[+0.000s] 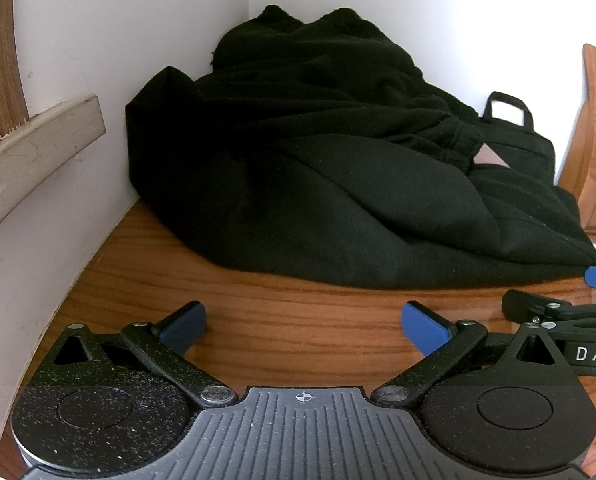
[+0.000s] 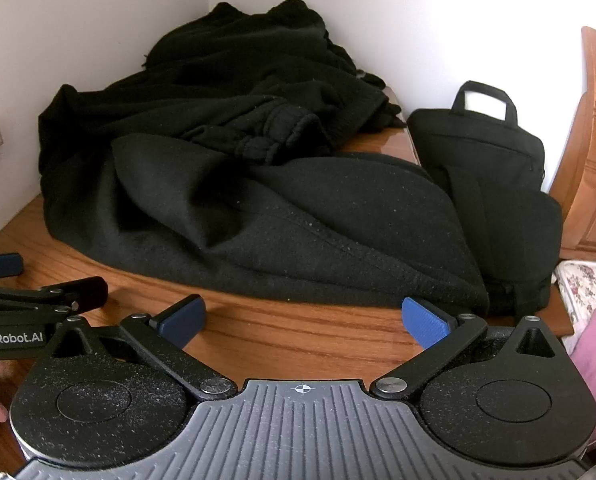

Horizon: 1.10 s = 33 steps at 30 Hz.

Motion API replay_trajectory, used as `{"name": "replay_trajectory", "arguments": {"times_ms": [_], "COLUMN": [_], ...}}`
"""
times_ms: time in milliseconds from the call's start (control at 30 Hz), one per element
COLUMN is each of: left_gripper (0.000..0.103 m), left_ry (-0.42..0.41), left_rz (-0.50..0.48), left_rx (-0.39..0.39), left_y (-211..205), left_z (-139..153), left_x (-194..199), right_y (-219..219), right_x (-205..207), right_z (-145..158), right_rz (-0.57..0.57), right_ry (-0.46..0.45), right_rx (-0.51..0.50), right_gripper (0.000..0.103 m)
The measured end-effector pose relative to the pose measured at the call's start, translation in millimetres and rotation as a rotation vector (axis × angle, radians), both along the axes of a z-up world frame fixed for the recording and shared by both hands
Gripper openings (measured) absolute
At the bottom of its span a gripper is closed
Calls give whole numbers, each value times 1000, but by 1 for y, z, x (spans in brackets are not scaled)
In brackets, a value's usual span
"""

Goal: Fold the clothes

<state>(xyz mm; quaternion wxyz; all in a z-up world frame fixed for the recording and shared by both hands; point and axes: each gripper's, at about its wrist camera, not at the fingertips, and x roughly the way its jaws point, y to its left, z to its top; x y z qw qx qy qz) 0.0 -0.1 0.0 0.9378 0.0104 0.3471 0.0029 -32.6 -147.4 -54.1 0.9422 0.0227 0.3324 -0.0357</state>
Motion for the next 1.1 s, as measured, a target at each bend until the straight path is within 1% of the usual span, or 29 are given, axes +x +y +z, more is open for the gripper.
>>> {"name": "replay_trajectory", "arguments": {"times_ms": [1100], "left_gripper": [103], "left_ry": [0], "left_rz": [5], "left_rx": [-1], "left_y": [1], "left_z": [0], "left_x": [1], "right_y": [-1], "right_x": [1], "right_z": [-2], "right_rz": [0], "right_ry": [0], "right_rx": [1], "right_gripper": [103]}}
